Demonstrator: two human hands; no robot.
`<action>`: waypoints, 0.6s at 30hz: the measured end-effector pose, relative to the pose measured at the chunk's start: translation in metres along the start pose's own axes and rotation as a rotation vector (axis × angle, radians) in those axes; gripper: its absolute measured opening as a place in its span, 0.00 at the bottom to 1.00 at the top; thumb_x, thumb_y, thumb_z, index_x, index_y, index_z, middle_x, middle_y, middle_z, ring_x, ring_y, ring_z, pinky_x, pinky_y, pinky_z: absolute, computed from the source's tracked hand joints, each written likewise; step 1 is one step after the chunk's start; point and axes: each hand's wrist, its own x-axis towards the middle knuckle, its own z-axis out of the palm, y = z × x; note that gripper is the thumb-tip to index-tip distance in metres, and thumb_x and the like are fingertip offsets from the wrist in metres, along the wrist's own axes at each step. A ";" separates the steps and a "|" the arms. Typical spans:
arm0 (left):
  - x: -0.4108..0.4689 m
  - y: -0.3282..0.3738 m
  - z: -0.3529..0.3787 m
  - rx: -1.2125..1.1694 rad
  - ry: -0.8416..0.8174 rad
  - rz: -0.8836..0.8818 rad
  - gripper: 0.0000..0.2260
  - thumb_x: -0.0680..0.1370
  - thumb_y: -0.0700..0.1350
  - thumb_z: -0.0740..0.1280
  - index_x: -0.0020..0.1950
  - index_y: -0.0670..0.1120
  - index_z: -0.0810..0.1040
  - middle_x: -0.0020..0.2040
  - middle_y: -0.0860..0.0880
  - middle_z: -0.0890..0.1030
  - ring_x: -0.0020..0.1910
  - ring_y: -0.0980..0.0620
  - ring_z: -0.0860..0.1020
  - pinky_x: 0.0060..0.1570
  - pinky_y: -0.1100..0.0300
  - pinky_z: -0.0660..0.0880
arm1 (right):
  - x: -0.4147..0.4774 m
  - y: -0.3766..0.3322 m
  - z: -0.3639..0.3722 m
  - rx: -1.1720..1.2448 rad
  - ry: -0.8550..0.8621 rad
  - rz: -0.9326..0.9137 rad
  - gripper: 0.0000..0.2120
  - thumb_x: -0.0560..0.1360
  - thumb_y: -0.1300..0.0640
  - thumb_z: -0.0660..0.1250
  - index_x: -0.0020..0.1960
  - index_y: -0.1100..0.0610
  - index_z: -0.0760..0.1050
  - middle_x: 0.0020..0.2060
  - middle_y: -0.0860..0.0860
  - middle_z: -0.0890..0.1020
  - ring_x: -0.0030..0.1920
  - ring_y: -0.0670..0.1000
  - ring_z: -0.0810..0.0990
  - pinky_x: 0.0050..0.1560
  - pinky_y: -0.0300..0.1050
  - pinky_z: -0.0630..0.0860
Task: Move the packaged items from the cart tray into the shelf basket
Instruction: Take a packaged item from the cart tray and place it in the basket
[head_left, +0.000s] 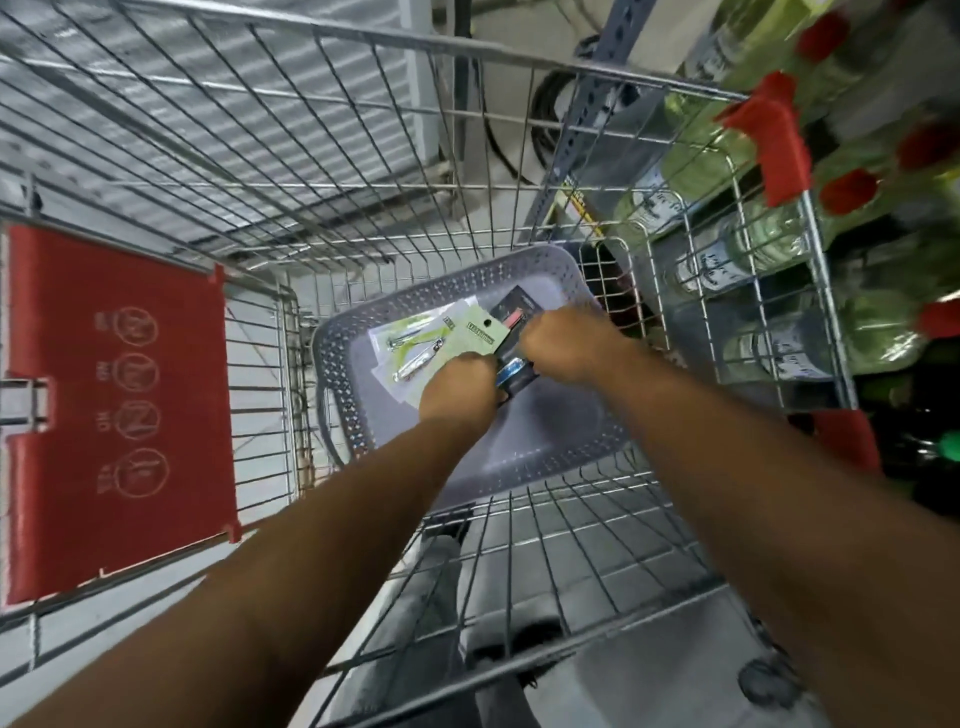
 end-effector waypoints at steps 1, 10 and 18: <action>0.002 -0.002 0.003 0.005 0.003 -0.006 0.12 0.73 0.44 0.68 0.53 0.41 0.77 0.49 0.39 0.79 0.48 0.38 0.78 0.41 0.50 0.74 | 0.003 0.000 0.002 -0.002 -0.019 -0.012 0.12 0.75 0.65 0.60 0.56 0.62 0.76 0.54 0.59 0.80 0.55 0.62 0.80 0.48 0.54 0.74; 0.013 -0.007 0.017 0.048 0.024 0.006 0.10 0.73 0.42 0.67 0.53 0.41 0.77 0.48 0.40 0.78 0.47 0.37 0.78 0.39 0.51 0.72 | 0.014 -0.001 0.017 -0.036 -0.091 -0.013 0.16 0.77 0.64 0.56 0.63 0.63 0.72 0.62 0.59 0.75 0.62 0.61 0.76 0.56 0.56 0.75; 0.021 -0.008 0.030 0.101 0.042 0.032 0.07 0.74 0.41 0.64 0.50 0.41 0.78 0.47 0.41 0.79 0.46 0.38 0.79 0.37 0.52 0.71 | 0.025 -0.002 0.023 -0.109 -0.049 -0.073 0.14 0.76 0.63 0.62 0.61 0.60 0.75 0.57 0.56 0.78 0.57 0.60 0.78 0.50 0.53 0.77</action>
